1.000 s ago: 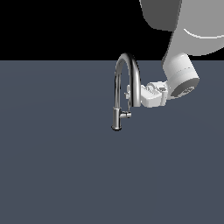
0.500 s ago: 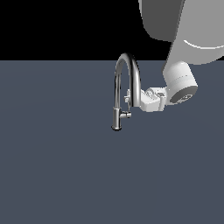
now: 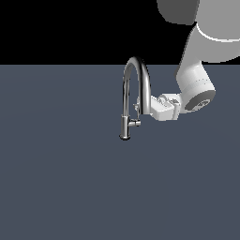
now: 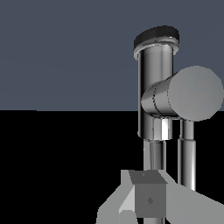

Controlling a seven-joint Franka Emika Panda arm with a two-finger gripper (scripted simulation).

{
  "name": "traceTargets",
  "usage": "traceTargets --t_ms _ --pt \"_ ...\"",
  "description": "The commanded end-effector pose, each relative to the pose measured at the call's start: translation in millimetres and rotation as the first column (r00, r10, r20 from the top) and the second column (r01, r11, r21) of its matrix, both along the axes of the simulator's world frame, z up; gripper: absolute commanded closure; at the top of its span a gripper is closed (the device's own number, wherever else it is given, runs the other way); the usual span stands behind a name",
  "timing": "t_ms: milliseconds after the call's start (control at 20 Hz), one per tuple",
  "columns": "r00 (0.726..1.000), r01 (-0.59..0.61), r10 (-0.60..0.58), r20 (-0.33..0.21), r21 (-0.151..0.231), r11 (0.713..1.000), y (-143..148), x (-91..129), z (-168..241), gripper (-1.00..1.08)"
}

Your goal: Turn on the faucet by rotating a designated handle.

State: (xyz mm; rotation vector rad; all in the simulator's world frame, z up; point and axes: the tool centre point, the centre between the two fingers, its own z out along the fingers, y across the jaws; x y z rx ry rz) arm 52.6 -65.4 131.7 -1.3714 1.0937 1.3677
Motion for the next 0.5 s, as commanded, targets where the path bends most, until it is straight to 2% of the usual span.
traceTargets --t_ms 0,450 --pt "1.000 0.000 0.000 0.000 0.000 1.000 -1 -5 1 1.08" --pt "1.000 0.000 0.000 0.001 0.000 1.000 -5 -24 6 1.08"
